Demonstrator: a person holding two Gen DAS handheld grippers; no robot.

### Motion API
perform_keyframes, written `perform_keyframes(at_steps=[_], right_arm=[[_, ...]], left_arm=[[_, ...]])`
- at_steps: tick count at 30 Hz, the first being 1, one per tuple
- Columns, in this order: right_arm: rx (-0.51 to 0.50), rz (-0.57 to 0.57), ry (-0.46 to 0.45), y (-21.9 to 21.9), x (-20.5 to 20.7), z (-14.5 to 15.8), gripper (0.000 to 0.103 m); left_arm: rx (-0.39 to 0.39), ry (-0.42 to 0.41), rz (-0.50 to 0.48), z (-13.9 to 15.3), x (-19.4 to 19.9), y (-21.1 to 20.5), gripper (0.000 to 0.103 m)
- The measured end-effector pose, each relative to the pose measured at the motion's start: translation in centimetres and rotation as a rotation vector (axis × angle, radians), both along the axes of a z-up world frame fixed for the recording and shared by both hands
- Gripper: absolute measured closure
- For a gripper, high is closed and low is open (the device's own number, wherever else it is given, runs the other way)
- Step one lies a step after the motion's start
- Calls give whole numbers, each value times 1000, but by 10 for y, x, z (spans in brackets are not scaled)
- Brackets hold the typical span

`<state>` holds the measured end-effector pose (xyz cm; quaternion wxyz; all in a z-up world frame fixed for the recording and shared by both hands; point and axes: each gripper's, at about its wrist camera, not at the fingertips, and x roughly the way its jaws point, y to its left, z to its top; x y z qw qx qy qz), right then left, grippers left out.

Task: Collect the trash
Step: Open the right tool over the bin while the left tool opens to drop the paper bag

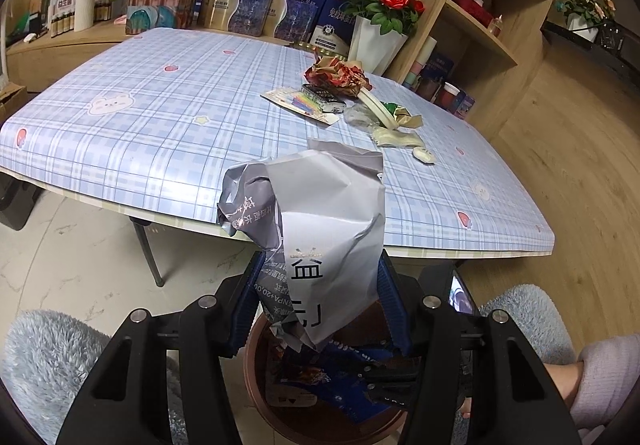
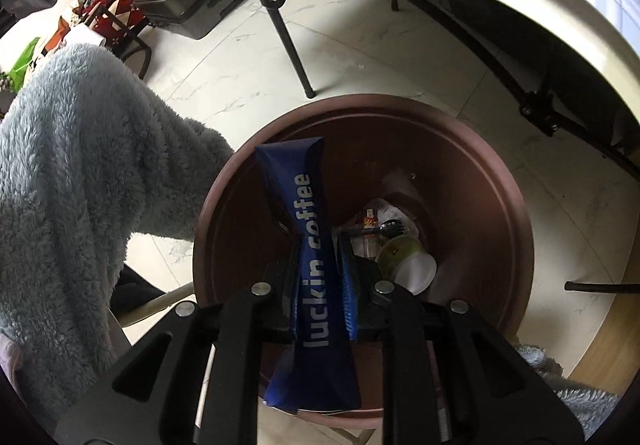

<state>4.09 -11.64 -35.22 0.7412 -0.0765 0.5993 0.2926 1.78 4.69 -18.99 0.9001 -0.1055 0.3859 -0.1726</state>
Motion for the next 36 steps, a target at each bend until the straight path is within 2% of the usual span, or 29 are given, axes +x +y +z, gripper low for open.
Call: perform_keyframes(at_steps=[1, 3, 5, 7, 9, 11, 14, 20, 24, 29, 32, 36], right_arm=[[8, -7, -9, -1, 2, 3, 70], [40, -31, -41, -6, 3, 12, 48], [64, -55, -74, -12, 4, 21, 41], [78, -81, -113, -19, 4, 30, 28], [98, -108, -194, -27, 0, 48, 16], [106, -129, -290, -33, -6, 67, 10], [123, -170, -409, -44, -16, 93, 6], [141, -269, -640, -74, -33, 136, 6], [147, -343, -745, -105, -41, 151, 6], [204, -471, -762, -138, -39, 153, 6], [165, -542, -785, -145, -39, 151, 6], [171, -582, -765, -151, -35, 145, 6]], left_arm=[[0, 2, 1, -1, 0, 0, 50], [-2, 10, 5, -2, 1, 1, 50], [-4, 12, 7, -2, 2, 2, 50], [-4, 12, 7, -2, 2, 2, 50], [-4, 15, 6, -2, 2, 2, 50], [-2, 19, 3, -3, 2, 1, 50], [4, 23, -4, -4, 2, -1, 50], [8, 59, -59, -10, 4, -12, 49], [39, 106, -124, -19, 5, -31, 49], [47, 166, -182, -27, 12, -56, 49], [45, 171, -233, -28, 14, -73, 49], [151, 153, -353, -41, 6, -102, 49]])
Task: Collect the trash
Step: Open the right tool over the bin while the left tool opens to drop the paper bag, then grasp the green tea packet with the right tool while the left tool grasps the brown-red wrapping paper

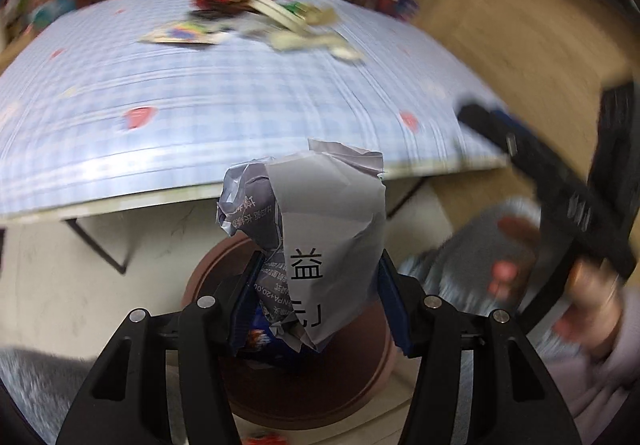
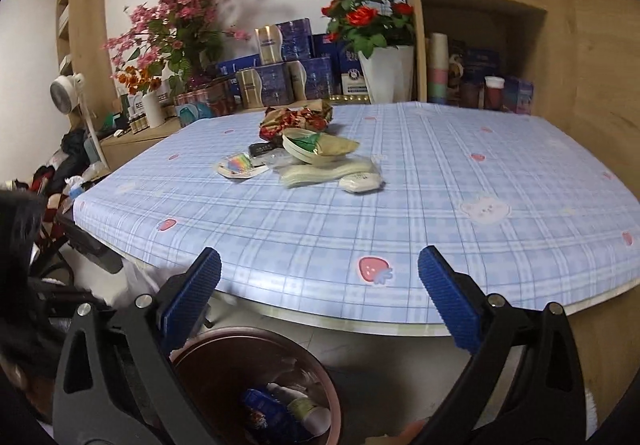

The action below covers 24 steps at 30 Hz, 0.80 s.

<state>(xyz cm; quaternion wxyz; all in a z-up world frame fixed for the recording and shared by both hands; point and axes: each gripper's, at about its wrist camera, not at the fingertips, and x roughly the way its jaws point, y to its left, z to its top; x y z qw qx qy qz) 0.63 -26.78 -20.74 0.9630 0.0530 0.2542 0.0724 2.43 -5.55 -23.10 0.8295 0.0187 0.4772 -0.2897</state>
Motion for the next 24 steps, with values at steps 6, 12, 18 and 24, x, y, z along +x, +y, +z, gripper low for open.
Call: perform_keyframes(at_steps=[6, 12, 18, 24], right_arm=[[35, 42, 34, 1, 2, -6, 6], [-51, 24, 57, 15, 4, -9, 6], [-58, -10, 75, 13, 5, -12, 6], [-50, -50, 90, 7, 7, -14, 6]], left_arm=[[80, 93, -76, -33, 0, -16, 49], [66, 144, -52, -41, 5, -6, 44], [49, 148, -13, -39, 10, 3, 30], [1, 83, 74, -24, 11, 20, 19]])
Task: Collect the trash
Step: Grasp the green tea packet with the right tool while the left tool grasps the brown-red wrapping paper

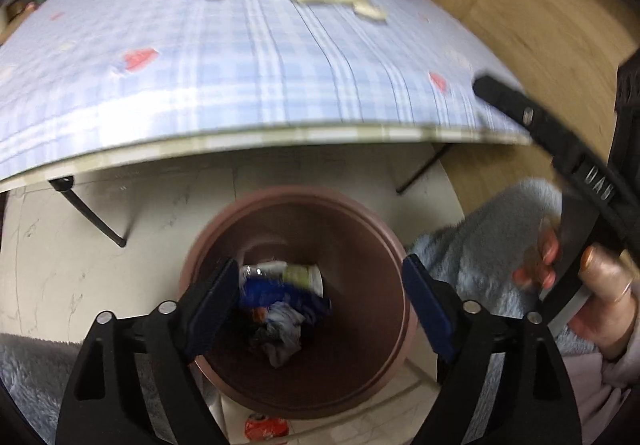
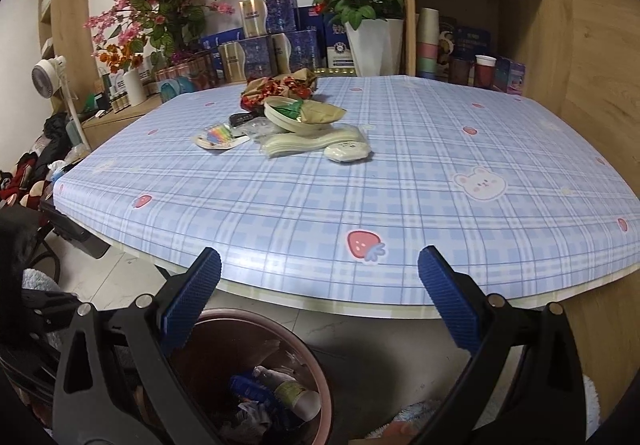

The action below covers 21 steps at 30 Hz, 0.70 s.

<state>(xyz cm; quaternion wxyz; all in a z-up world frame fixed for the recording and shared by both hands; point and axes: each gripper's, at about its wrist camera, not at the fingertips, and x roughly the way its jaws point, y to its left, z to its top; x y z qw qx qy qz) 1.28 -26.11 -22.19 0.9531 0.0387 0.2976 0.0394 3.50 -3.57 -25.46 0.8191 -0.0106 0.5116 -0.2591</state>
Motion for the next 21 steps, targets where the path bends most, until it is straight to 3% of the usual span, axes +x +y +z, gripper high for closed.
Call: perform_keyframes(at_steps=[6, 11, 21], right_arm=[[7, -20, 10, -4, 1, -2, 6], [7, -21, 12, -5, 2, -3, 6], [2, -19, 21, -3, 3, -4, 6]], left_arm=[[-66, -126, 185, 25, 2, 31, 12], [-89, -167, 289, 33, 5, 48, 11], [-65, -212, 323, 39, 3, 55, 11]])
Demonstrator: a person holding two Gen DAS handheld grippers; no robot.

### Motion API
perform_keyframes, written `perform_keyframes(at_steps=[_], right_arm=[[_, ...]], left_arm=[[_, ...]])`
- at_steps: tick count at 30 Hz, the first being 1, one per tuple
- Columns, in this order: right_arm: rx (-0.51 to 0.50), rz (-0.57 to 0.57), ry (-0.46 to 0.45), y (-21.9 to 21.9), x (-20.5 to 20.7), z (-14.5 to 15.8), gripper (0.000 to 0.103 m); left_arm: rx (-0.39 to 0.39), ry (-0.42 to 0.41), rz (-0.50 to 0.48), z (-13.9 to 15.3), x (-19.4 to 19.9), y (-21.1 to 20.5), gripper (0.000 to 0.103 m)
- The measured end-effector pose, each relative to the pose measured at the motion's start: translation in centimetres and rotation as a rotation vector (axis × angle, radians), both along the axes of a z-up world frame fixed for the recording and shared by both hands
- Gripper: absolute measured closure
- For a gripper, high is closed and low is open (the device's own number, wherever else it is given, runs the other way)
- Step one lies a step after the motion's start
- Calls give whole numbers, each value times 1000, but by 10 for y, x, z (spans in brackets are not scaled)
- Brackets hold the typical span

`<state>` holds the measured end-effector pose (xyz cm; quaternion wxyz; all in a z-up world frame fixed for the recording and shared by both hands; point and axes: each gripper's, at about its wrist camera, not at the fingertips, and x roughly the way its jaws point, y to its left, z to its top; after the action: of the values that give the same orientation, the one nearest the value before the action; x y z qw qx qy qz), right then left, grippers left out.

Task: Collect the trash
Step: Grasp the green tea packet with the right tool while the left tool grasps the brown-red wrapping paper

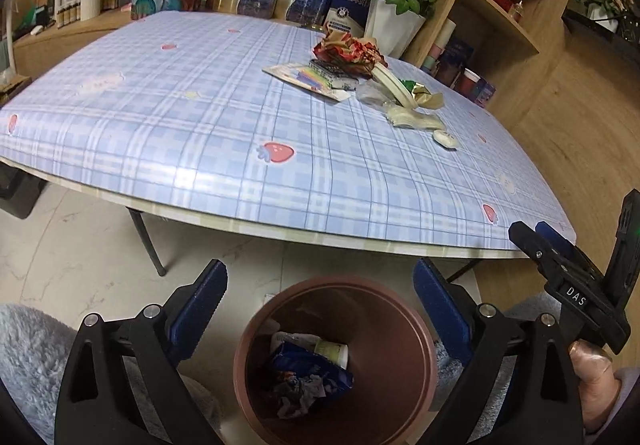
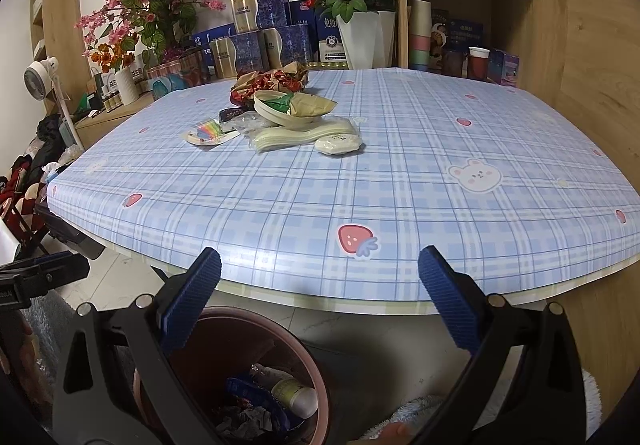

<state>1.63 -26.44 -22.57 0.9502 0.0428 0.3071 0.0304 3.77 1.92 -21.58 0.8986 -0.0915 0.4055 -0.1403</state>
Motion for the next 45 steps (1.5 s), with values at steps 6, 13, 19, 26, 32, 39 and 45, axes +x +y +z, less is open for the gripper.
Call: perform_keyframes(at_steps=[6, 13, 19, 26, 32, 39, 45], right_arm=[[16, -32, 24, -9, 5, 2, 6], [-2, 38, 48, -19, 49, 23, 6], [-40, 157, 59, -19, 116, 56, 21], [-103, 302, 148, 1, 206, 60, 49], [-90, 385, 234, 20, 257, 45, 60], [-73, 425, 316, 27, 274, 26, 73], [-6, 428, 261, 14, 265, 40, 79]], left_arm=[[57, -51, 30, 17, 5, 8, 11], [81, -89, 32, 41, 35, 18, 11], [90, -106, 20, 60, 77, 21, 11], [86, -79, 4, 65, 134, 18, 11], [76, -51, -18, 65, 172, 10, 12], [70, -26, -63, 66, 210, -9, 13], [45, 10, -104, 64, 248, -35, 14]])
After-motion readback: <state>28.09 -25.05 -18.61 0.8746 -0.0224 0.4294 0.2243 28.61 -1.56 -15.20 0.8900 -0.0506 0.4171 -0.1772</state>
